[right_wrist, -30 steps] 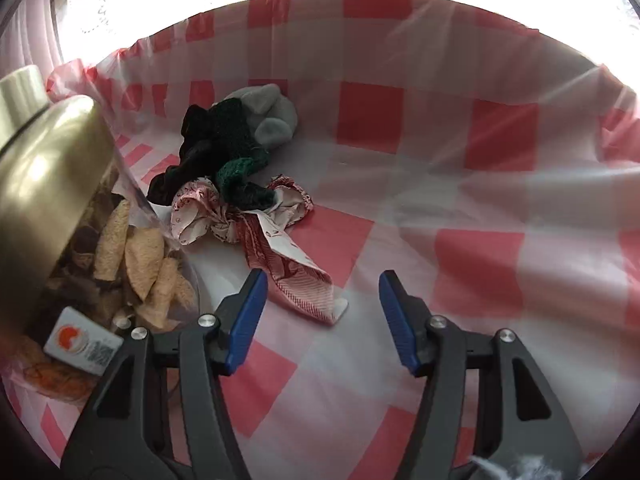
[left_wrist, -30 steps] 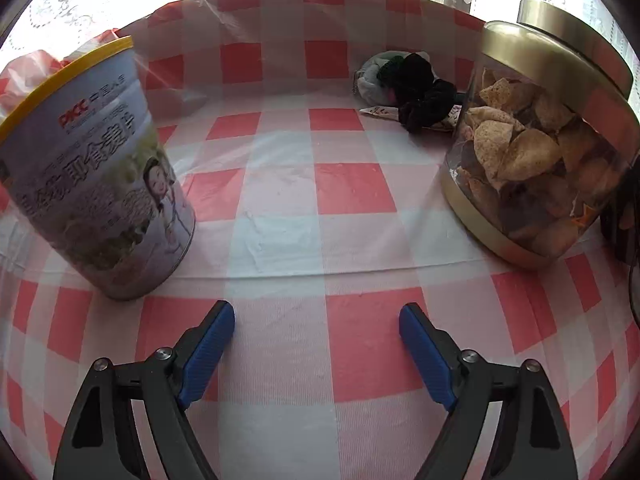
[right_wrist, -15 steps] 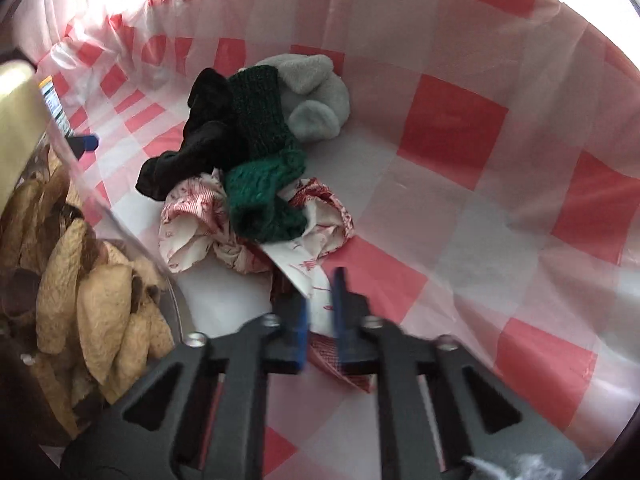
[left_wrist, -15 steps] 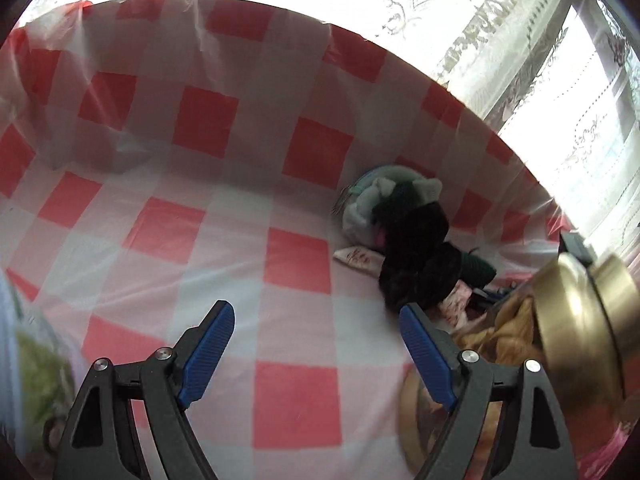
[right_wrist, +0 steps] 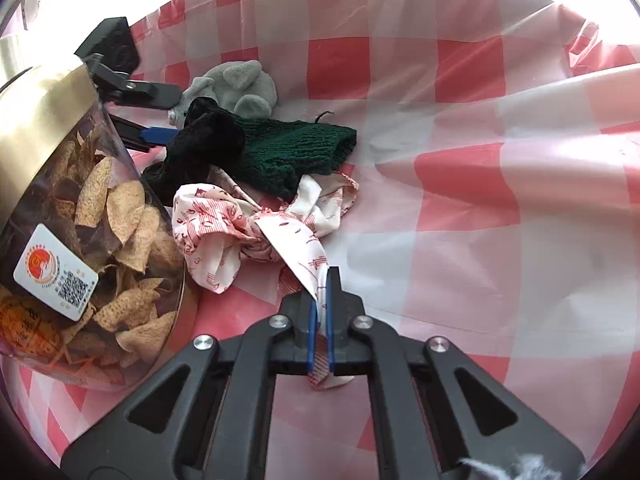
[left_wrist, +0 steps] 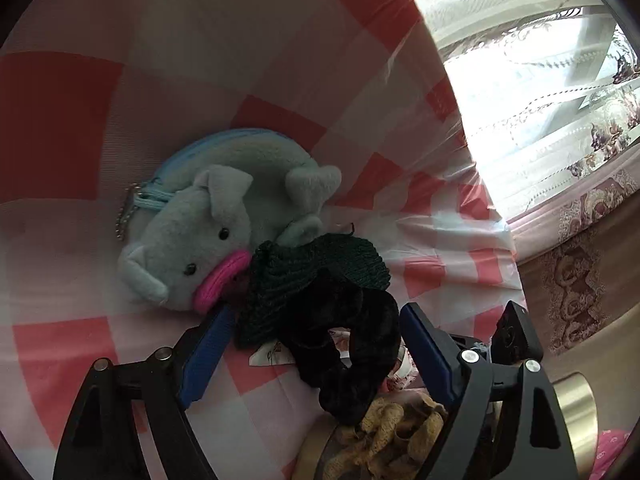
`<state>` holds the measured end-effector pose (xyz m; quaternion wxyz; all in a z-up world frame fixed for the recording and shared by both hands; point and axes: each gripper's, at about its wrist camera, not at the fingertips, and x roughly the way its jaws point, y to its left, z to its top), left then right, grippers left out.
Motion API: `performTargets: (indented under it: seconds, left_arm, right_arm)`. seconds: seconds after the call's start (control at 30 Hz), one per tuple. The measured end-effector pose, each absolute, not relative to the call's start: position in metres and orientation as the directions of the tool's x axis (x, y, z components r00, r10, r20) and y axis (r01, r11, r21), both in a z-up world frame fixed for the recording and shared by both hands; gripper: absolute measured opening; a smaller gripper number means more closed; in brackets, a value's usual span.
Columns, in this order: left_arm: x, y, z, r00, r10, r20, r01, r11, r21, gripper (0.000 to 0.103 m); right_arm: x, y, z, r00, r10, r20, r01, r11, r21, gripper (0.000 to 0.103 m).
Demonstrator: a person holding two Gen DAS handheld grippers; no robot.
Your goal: Organize soft objects
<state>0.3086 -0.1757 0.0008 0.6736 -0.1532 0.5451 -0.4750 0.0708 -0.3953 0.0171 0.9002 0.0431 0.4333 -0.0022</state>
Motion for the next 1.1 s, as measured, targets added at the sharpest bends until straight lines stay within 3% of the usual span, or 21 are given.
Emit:
performTargets:
  seconds: [0.13,0.17,0.2,0.23,0.27,0.3,0.53,0.57,0.67,0.7,0.9,0.97,1.03,1.07,1.1]
  left_arm:
    - [0.315,-0.195,0.0,-0.047,-0.79,-0.612,0.458,0.527,-0.716,0.083]
    - [0.313,-0.199,0.002,-0.019,-0.772,-0.636,0.468,0.555,-0.688,0.067]
    - [0.309,-0.202,0.004,0.014,-0.733,-0.68,0.496,0.596,-0.632,0.035]
    - [0.302,-0.203,0.005,0.049,-0.672,-0.739,0.544,0.639,-0.544,0.028]
    - [0.292,-0.203,0.007,0.086,-0.631,-0.771,0.576,0.663,-0.478,0.027]
    - [0.287,-0.193,0.008,0.103,-0.645,-0.758,0.554,0.67,-0.494,0.027]
    - [0.225,-0.081,0.012,0.315,-0.559,-0.767,0.37,0.817,-0.443,0.027]
    - [0.213,-0.071,0.013,0.321,-0.558,-0.765,0.364,0.819,-0.444,0.033]
    - [0.179,-0.058,0.014,0.33,-0.541,-0.774,0.344,0.832,-0.435,0.067]
    - [0.168,-0.057,0.015,0.329,-0.531,-0.781,0.345,0.837,-0.424,0.072]
    - [0.113,-0.056,0.02,0.391,-0.326,-0.861,0.4,0.903,-0.16,0.072]
    - [0.101,-0.05,0.029,0.395,-0.369,-0.842,0.427,0.885,-0.187,0.072]
    - [0.096,-0.051,0.038,0.393,-0.426,-0.815,0.462,0.858,-0.226,0.073]
    - [0.095,-0.055,0.041,0.405,-0.435,-0.804,0.479,0.85,-0.218,0.074]
    - [0.095,-0.064,0.042,0.429,-0.438,-0.79,0.496,0.845,-0.2,0.077]
  right_arm:
    - [0.082,-0.389,0.015,0.631,0.048,-0.774,0.014,0.997,0.073,0.006]
    - [0.084,-0.387,0.015,0.631,0.049,-0.774,0.009,0.998,0.07,0.006]
    - [0.085,-0.384,0.015,0.631,0.049,-0.774,0.006,0.998,0.068,0.006]
    - [0.085,-0.384,0.015,0.631,0.049,-0.774,0.006,0.998,0.068,0.006]
    - [0.085,-0.384,0.014,0.632,0.05,-0.774,0.008,0.997,0.071,0.006]
    - [0.084,-0.384,0.014,0.633,0.049,-0.773,0.012,0.997,0.073,0.006]
    - [0.054,-0.389,0.015,0.623,0.022,-0.782,0.069,0.994,0.083,0.006]
    - [0.048,-0.388,0.015,0.617,0.02,-0.787,0.069,0.994,0.079,0.006]
    - [0.03,-0.382,0.017,0.593,0.011,-0.805,0.069,0.996,0.065,0.006]
    - [0.024,-0.381,0.018,0.585,0.009,-0.811,0.072,0.995,0.062,0.006]
    - [-0.015,-0.375,0.02,0.53,0.02,-0.848,0.084,0.994,0.076,0.006]
    - [-0.027,-0.376,0.027,0.537,0.012,-0.843,0.094,0.993,0.074,0.007]
    - [-0.034,-0.379,0.036,0.562,-0.006,-0.827,0.12,0.99,0.074,0.01]
    - [-0.035,-0.379,0.04,0.569,-0.02,-0.822,0.137,0.988,0.072,0.021]
    - [-0.035,-0.38,0.045,0.575,-0.027,-0.818,0.146,0.987,0.07,0.044]
